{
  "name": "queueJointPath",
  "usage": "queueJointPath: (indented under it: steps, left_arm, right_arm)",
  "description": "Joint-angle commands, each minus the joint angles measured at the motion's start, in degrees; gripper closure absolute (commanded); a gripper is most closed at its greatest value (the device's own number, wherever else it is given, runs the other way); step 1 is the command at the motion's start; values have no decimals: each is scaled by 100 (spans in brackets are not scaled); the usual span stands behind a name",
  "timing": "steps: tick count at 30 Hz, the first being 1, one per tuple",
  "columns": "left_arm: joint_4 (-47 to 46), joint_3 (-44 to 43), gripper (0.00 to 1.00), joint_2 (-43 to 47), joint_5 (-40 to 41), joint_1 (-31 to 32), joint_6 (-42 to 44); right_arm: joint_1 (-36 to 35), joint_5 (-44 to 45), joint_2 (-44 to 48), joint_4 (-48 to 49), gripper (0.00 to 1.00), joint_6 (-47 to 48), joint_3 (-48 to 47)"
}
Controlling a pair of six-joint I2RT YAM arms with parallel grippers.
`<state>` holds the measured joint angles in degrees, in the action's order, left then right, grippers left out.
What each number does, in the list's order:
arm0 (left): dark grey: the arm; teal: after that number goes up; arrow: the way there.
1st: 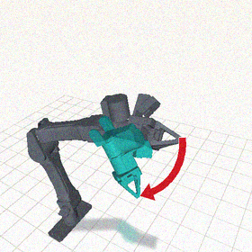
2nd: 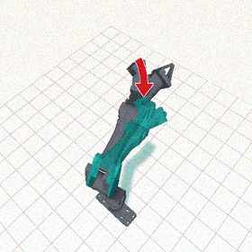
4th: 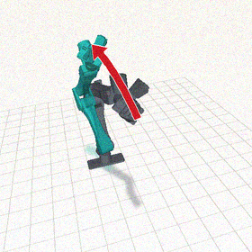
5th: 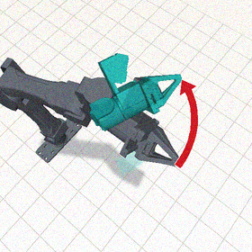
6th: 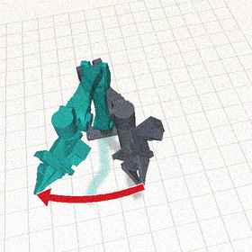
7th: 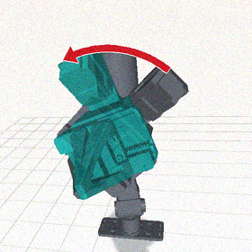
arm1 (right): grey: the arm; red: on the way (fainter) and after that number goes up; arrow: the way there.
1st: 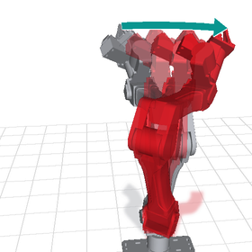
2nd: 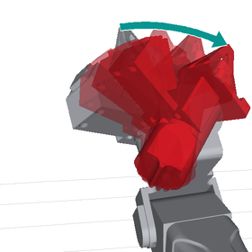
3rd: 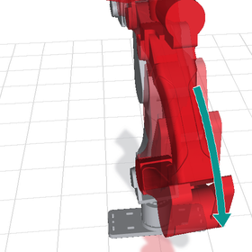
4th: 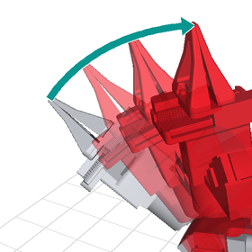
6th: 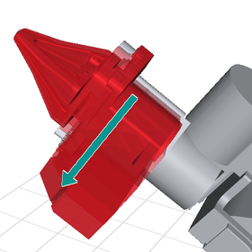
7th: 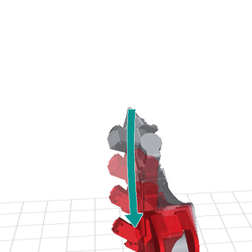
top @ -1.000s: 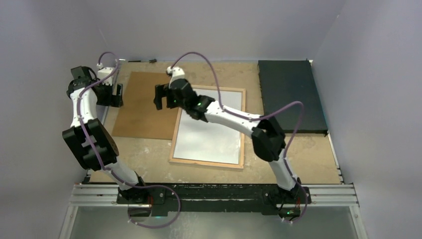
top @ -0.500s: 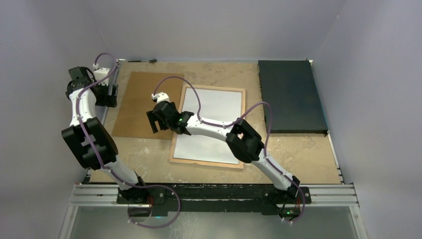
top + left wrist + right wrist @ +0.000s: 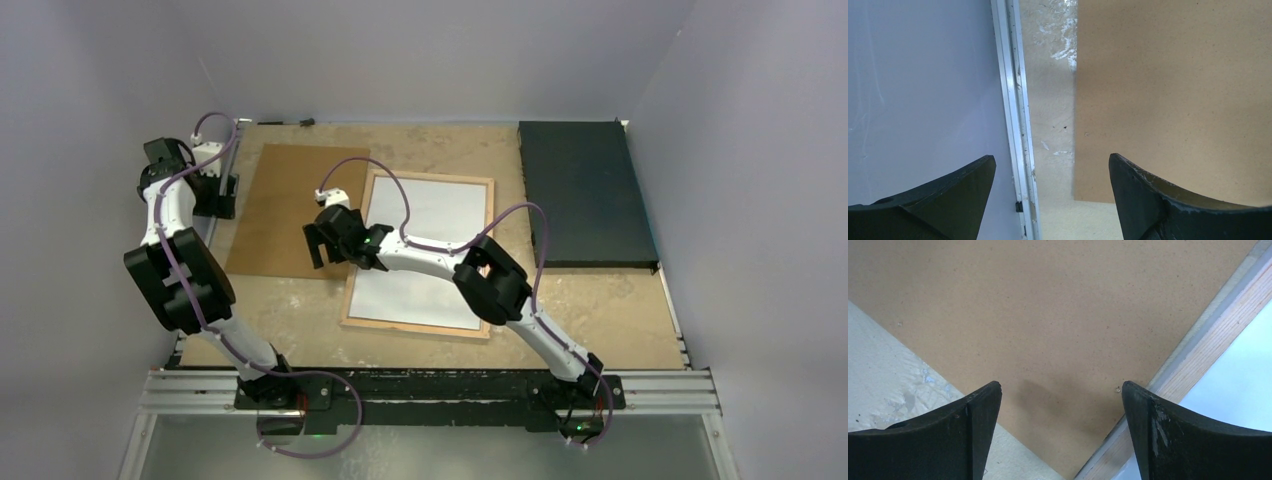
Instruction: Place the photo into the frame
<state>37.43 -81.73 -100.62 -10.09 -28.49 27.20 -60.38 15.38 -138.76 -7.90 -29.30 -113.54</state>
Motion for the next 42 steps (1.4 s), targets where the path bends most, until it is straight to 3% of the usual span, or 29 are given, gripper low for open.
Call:
queueJointPath:
  steps: [1, 19, 26, 32, 37, 42]
  left_arm:
    - [-168, 16, 18, 42, 76, -39, 146]
    - [-726, 206, 20, -556, 309, -36, 171]
    - [-1655, 383, 35, -1024, 976, 99, -19]
    - [-2366, 540, 44, -1271, 1573, 333, -162]
    - [-2459, 585, 47, -1394, 1648, 483, -143]
    - [-2292, 821, 49, -1302, 1130, 573, -165]
  right_arm:
    - [86, 66, 197, -125, 7, -183, 173]
    - [369, 98, 608, -270, 4, -554, 830]
    - [439, -189, 29, -632, 1, -887, -268]
    - [607, -149, -150, -507, 1, -1375, -317]
    - [668, -451, -341, -390, 1, -1528, -357]
    - [688, -877, -488, -220, 1, -1743, -448]
